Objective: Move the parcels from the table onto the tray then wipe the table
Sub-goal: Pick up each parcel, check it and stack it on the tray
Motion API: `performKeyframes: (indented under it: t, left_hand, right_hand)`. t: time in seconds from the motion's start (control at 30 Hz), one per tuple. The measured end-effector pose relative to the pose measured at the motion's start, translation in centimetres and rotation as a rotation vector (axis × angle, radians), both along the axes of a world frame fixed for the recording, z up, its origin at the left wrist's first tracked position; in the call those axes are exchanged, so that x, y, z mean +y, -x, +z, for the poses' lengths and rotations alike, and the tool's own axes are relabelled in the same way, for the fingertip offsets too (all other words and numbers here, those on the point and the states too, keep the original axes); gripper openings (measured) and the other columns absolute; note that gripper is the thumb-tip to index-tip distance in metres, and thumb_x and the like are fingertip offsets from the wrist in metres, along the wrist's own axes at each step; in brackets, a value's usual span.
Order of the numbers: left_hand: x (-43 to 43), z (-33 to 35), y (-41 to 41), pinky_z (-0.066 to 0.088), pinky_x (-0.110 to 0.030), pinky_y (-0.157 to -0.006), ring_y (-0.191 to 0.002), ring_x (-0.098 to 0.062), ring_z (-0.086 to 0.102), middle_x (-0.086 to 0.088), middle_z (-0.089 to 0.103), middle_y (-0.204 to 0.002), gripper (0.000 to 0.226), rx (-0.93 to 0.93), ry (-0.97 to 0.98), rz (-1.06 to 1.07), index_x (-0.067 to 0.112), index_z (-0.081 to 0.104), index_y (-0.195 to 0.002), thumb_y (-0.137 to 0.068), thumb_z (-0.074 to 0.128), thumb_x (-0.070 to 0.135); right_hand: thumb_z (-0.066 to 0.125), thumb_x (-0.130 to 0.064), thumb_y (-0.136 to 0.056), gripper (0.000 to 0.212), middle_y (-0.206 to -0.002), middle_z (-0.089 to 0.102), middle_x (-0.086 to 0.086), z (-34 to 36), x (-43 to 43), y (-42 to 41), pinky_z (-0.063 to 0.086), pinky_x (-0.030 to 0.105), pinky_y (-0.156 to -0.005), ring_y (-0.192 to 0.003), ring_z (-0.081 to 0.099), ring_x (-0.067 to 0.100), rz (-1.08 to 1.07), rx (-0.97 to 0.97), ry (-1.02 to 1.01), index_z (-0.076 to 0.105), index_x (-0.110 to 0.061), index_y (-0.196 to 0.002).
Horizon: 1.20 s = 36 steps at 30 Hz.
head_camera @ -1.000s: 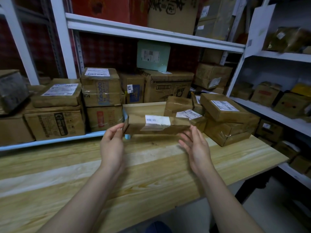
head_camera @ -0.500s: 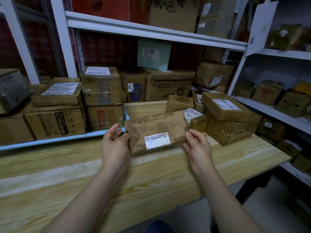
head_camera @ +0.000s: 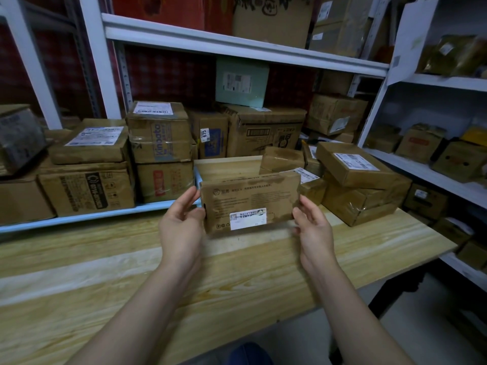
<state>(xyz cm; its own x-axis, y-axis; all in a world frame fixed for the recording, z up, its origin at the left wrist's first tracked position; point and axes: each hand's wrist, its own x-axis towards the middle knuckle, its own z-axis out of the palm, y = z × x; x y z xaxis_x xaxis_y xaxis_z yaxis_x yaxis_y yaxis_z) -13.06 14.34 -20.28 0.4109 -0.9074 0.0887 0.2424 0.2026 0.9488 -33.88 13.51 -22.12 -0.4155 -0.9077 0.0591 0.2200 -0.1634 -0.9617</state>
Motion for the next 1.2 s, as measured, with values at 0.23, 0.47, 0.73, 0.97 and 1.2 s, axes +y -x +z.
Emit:
performKeyframes:
  t: [0.23, 0.47, 0.73, 0.97, 1.2]
  left_hand:
    - [0.3, 0.4, -0.1, 0.047, -0.027, -0.094, -0.109, -0.011, 0.062, 0.007, 0.068, -0.114, 0.022, 0.061, -0.013, 0.016, 0.031, 0.066, -0.108, -0.098, 0.052, 0.018]
    - [-0.2, 0.0, -0.1, 0.046, -0.042, -0.103, -0.098, -0.013, 0.065, 0.009, 0.068, -0.1, 0.03, 0.087, 0.036, 0.02, 0.027, 0.064, -0.105, -0.091, 0.06, 0.0]
    - [-1.0, -0.3, -0.6, 0.044, -0.027, -0.096, -0.096, -0.012, 0.057, -0.004, 0.053, -0.108, 0.036, 0.117, 0.061, 0.07, 0.024, 0.05, -0.116, -0.089, 0.064, 0.004]
    - [-0.7, 0.0, -1.1, 0.049, -0.027, -0.096, -0.097, -0.006, 0.062, 0.0, 0.062, -0.113, 0.031, 0.116, 0.151, 0.043, 0.021, 0.053, -0.114, -0.09, 0.062, 0.002]
    - [-0.5, 0.3, -2.1, 0.048, -0.028, -0.098, -0.108, -0.01, 0.059, 0.005, 0.06, -0.12, 0.038, 0.113, 0.213, 0.084, 0.019, 0.05, -0.121, -0.093, 0.053, -0.007]
  right_hand:
    - [0.051, -0.025, -0.102, 0.017, -0.104, 0.072, 0.003, 0.2, 0.0, 0.1, 0.054, 0.034, -0.083, -0.09, 0.062, 0.017, 0.046, -0.196, -0.01, 0.066, -0.026, -0.112]
    - [0.052, -0.035, -0.099, 0.04, -0.114, 0.073, 0.018, 0.5, 0.0, 0.1, 0.057, 0.046, -0.092, -0.112, 0.069, 0.03, 0.144, -0.393, -0.022, 0.06, -0.002, -0.12]
    - [0.057, -0.018, -0.1, 0.026, -0.115, 0.074, 0.012, -0.1, -0.3, 0.1, 0.06, 0.031, -0.077, -0.099, 0.069, 0.021, 0.258, -0.181, -0.167, 0.066, -0.009, -0.123]
    - [0.058, -0.007, -0.097, 0.031, -0.122, 0.071, 0.008, -0.8, -0.4, 0.1, 0.049, 0.034, -0.085, -0.103, 0.065, 0.02, 0.286, -0.171, -0.144, 0.063, -0.011, -0.127]
    - [0.058, 0.003, -0.095, 0.033, -0.106, 0.072, 0.004, -0.6, -0.1, -1.0, 0.056, 0.029, -0.081, -0.09, 0.069, 0.015, 0.399, 0.002, -0.154, 0.056, -0.018, -0.12]
